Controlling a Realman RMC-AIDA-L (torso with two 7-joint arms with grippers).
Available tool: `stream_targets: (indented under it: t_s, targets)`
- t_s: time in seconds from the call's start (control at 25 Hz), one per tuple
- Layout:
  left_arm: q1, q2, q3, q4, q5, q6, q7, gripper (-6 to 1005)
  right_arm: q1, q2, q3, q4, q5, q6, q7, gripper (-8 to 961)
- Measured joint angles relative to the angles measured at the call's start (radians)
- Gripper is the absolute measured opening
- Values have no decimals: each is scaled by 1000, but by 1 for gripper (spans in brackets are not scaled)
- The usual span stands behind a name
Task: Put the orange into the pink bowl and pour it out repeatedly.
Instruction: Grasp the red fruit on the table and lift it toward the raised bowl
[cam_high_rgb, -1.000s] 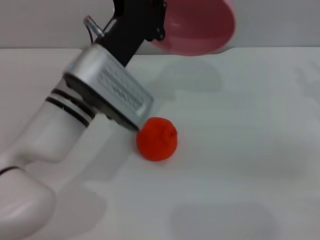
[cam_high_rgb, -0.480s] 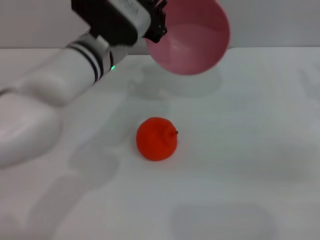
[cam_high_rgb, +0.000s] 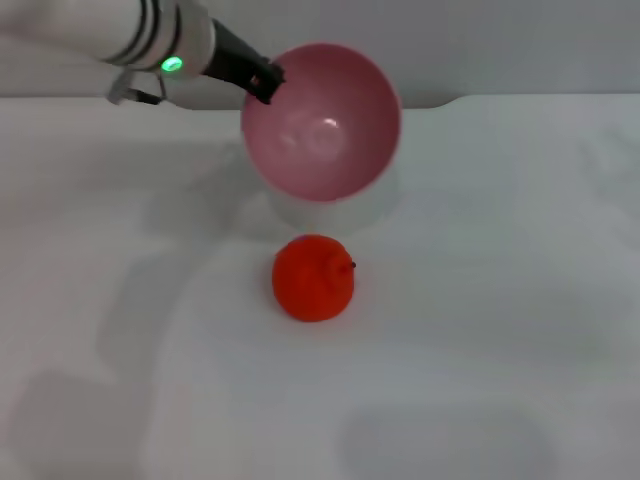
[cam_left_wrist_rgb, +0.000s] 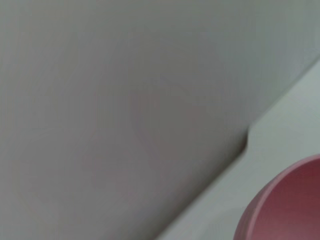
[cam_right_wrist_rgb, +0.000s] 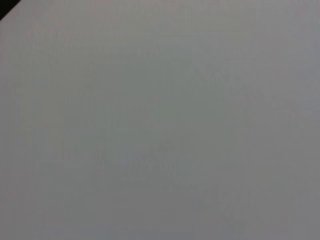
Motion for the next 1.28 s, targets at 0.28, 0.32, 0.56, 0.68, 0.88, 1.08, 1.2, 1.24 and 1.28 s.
stream_targets:
  t_s: [0.28, 0.32, 0.56, 0.68, 0.88, 1.08, 1.2, 1.24, 1.28]
  targets:
    - [-31, 19, -183, -10, 12, 177, 77, 42, 10, -5, 4, -67, -187, 114, 82, 602]
    - [-30, 64, -270, -8, 37, 288, 86, 42, 9, -6, 8, -130, -295, 184, 171, 601]
    - [-8, 99, -338, -12, 73, 337, 83, 42, 4, -7, 12, -363, -645, 345, 523, 599]
    - [4, 102, -347, -14, 76, 349, 82, 42, 29, -19, 36, -501, -946, 385, 843, 598]
    - [6, 102, -340, -15, 81, 353, 81, 42, 201, -76, 67, -574, -1489, 241, 1375, 598]
    - [4, 100, -339, -14, 85, 349, 85, 42, 380, -47, 16, -576, -1878, 87, 1515, 599]
    - [2, 97, -339, -14, 87, 349, 88, 42, 434, 2, -60, -612, -2015, 57, 1523, 599]
    - [2, 96, -337, -14, 87, 349, 88, 42, 445, 6, -102, -615, -2024, 55, 1528, 599]
    - [2, 94, -335, -13, 88, 349, 89, 43, 456, 7, -149, -613, -2023, 54, 1533, 599]
